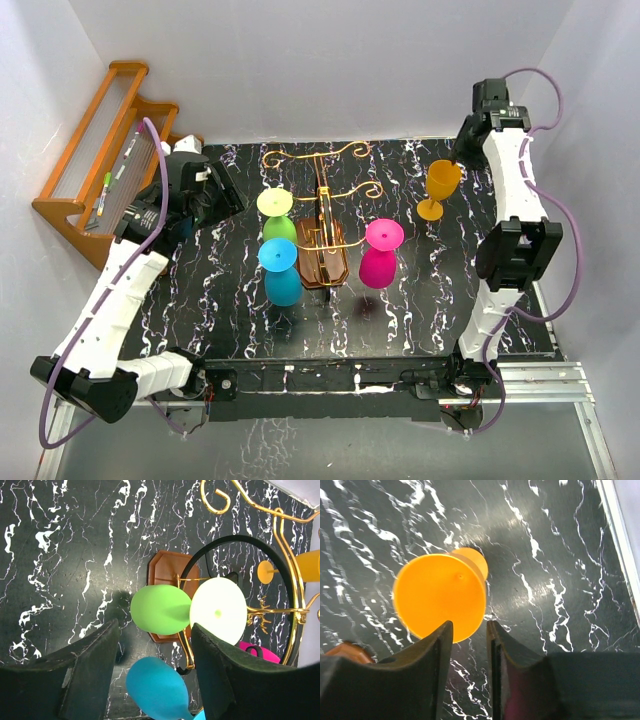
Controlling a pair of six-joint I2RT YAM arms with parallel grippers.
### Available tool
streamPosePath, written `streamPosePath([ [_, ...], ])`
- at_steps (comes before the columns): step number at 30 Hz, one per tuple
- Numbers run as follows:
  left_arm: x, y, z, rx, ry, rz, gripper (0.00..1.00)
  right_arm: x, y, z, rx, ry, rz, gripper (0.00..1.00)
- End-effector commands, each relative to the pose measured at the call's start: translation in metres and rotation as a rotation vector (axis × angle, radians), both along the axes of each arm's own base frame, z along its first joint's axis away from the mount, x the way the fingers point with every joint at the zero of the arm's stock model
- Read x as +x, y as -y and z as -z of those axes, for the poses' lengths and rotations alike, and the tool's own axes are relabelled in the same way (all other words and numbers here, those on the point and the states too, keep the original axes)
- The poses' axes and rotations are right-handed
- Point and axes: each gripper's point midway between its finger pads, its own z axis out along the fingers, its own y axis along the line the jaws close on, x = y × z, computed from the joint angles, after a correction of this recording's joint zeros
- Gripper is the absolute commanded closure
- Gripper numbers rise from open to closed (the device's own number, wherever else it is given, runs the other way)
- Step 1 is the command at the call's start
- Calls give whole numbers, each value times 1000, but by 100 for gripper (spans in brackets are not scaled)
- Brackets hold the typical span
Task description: Take the wine glass off the wine glass rack
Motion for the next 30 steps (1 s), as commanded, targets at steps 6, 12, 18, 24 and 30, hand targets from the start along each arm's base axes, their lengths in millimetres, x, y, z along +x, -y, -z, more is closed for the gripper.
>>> streamPosePath([
  [6, 9, 21, -9, -63, -17, 70, 37, -26, -69, -198, 253, 607, -258, 58],
  [12, 18, 33, -4, -230, -73, 99, 39, -67, -114, -265, 387, 829, -496, 57],
  [18, 18, 38, 2, -381, -86, 109, 40, -78, -123, -286, 399, 871, -565, 58],
  [24, 16, 47, -6, -531, -22, 154, 41, -79, -132, -278, 448, 863, -605, 58],
  [30, 13, 53, -4, -591, 0, 179, 43, -80, -139, -276, 491, 860, -642, 59],
])
